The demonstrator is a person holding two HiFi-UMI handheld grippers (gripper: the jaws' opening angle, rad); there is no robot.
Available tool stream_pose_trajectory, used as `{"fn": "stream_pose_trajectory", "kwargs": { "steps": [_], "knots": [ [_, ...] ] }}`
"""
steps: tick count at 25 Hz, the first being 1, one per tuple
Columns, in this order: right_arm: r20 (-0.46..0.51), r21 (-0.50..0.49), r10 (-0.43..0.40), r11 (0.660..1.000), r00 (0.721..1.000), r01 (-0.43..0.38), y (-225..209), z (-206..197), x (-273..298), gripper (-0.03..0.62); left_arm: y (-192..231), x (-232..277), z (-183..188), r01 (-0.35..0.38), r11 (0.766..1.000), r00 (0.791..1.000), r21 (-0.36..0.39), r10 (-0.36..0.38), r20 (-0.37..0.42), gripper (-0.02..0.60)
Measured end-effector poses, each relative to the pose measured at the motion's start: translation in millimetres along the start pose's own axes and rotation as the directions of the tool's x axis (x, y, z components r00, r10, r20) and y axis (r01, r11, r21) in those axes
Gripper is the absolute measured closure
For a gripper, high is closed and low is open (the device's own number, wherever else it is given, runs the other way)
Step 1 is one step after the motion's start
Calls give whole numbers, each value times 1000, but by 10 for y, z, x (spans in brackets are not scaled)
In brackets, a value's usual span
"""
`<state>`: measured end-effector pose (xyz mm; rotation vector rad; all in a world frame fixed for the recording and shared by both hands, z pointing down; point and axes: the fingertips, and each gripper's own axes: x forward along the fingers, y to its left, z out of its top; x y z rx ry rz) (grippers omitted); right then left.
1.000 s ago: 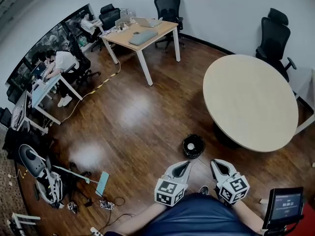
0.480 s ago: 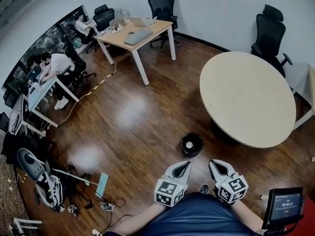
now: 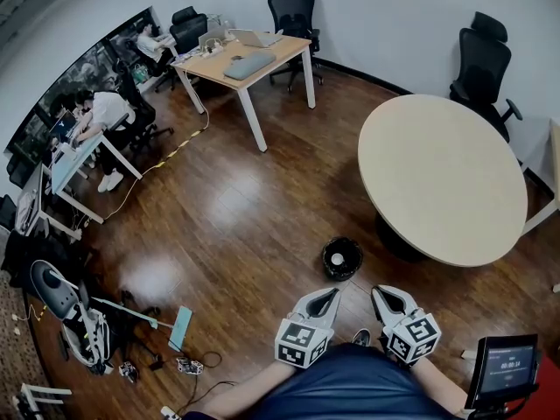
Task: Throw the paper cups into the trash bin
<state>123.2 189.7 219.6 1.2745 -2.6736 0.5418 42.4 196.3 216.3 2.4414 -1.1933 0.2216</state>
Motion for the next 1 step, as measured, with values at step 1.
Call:
{"fn": "stream_pose_trajectory", "kwargs": {
  "steps": [1],
  "knots": [
    [0,-1,1,1000,1000,-1,5,-9,3,583,6,-6,-10,-1,1000,1000,0,1,-1,578]
  ]
}}
